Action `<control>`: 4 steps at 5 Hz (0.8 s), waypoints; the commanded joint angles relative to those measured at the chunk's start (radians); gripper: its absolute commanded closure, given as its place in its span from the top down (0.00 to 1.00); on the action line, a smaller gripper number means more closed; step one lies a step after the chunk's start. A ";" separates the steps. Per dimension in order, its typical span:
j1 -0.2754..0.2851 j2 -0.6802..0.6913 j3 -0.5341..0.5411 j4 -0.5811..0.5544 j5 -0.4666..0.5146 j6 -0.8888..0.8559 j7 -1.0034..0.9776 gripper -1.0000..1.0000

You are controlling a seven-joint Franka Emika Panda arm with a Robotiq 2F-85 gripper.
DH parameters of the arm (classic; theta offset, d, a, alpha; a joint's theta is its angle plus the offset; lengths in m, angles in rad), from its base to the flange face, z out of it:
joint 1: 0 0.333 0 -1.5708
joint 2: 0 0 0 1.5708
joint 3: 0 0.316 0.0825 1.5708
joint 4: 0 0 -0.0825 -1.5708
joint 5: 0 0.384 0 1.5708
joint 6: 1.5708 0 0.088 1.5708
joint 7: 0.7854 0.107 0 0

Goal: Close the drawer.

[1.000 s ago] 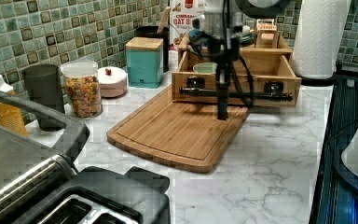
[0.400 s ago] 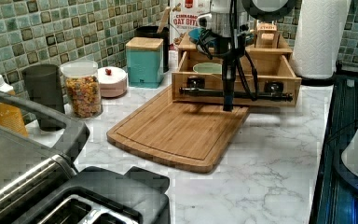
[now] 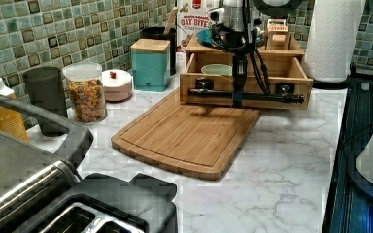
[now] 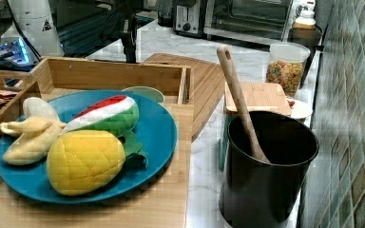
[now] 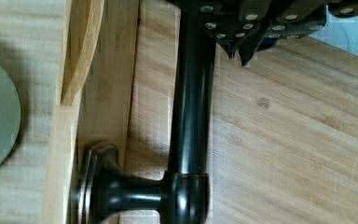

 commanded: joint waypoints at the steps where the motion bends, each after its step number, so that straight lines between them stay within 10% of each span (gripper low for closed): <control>1: -0.027 0.086 -0.134 0.095 0.063 0.019 -0.233 0.00; 4: -0.082 0.180 -0.254 0.264 0.089 -0.040 -0.383 0.00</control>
